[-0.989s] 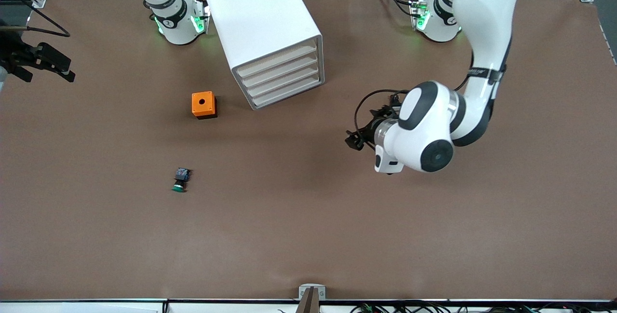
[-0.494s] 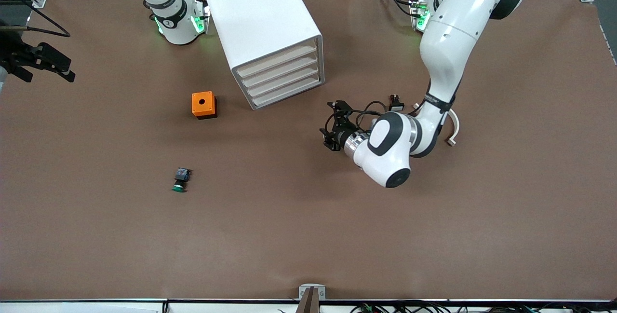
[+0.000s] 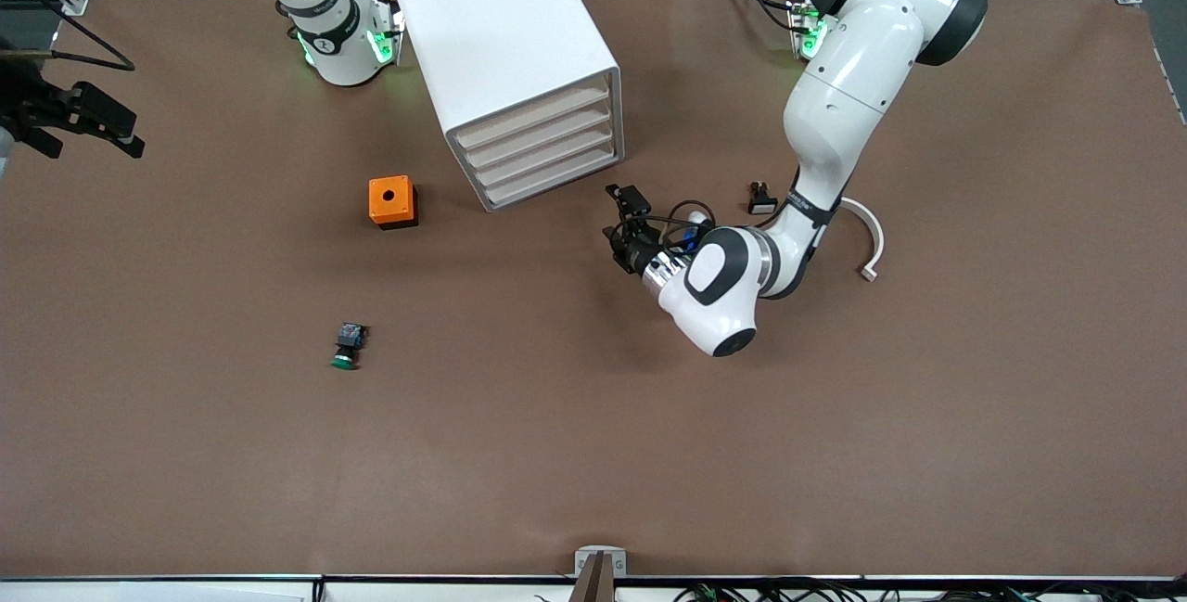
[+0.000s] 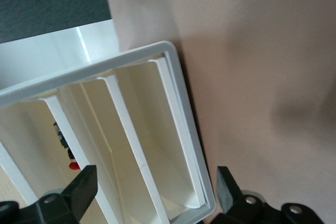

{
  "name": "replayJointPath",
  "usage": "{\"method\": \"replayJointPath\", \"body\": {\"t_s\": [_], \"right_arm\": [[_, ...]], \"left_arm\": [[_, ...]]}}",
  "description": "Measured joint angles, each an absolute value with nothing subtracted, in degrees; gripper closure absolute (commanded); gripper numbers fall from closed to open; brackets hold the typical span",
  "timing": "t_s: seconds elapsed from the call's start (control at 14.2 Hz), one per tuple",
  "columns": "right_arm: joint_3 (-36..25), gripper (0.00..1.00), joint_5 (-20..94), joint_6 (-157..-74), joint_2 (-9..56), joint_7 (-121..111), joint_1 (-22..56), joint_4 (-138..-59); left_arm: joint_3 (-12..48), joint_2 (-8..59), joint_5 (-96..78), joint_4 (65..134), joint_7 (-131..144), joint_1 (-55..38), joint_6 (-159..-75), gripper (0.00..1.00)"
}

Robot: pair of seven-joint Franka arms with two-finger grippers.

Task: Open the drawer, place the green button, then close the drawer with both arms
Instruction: 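Grip the drawer front with the left gripper and pull it open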

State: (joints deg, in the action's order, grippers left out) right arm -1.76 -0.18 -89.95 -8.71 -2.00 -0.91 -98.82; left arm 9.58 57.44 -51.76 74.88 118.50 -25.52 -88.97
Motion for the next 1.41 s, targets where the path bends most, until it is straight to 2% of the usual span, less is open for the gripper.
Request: {"method": "replayJointPath", "body": {"t_s": [0.14, 0.21, 0.71, 0.92, 1.2, 1.41], "right_arm": [[-1.74, 0.0, -0.18, -89.68, -8.47, -2.0, -0.91, -98.83], [-1.71, 0.0, -0.18, -89.63, -8.44, -2.0, -0.91, -98.82], [-1.57, 0.0, -0.18, -89.47, -8.45, -2.0, -0.91, -98.79], [-1.55, 0.0, -0.18, -89.42, -8.45, -2.0, -0.91, -98.79], [-1.54, 0.0, -0.18, -89.3, -8.45, -2.0, -0.91, -98.79], [-1.52, 0.0, -0.18, -89.26, -8.45, -2.0, -0.91, -98.79]], "left_arm": [[10.2, 57.93, -53.05, 74.88, 120.46, -25.97, -87.56, 0.31], [10.27, 58.12, -53.53, 74.88, 121.2, -26.37, -87.19, 0.36], [10.35, 60.26, -56.24, 75.2, 123.74, -29.05, -84.79, 0.44], [10.38, 60.73, -56.52, 75.52, 124.29, -30.73, -84.56, 0.57], [10.4, 61.21, -56.94, 75.7, 124.59, -32.9, -82.39, 0.84], [10.33, 61.68, -57.17, 76.08, 126.9, -33.33, -82.02, 0.89]]}}
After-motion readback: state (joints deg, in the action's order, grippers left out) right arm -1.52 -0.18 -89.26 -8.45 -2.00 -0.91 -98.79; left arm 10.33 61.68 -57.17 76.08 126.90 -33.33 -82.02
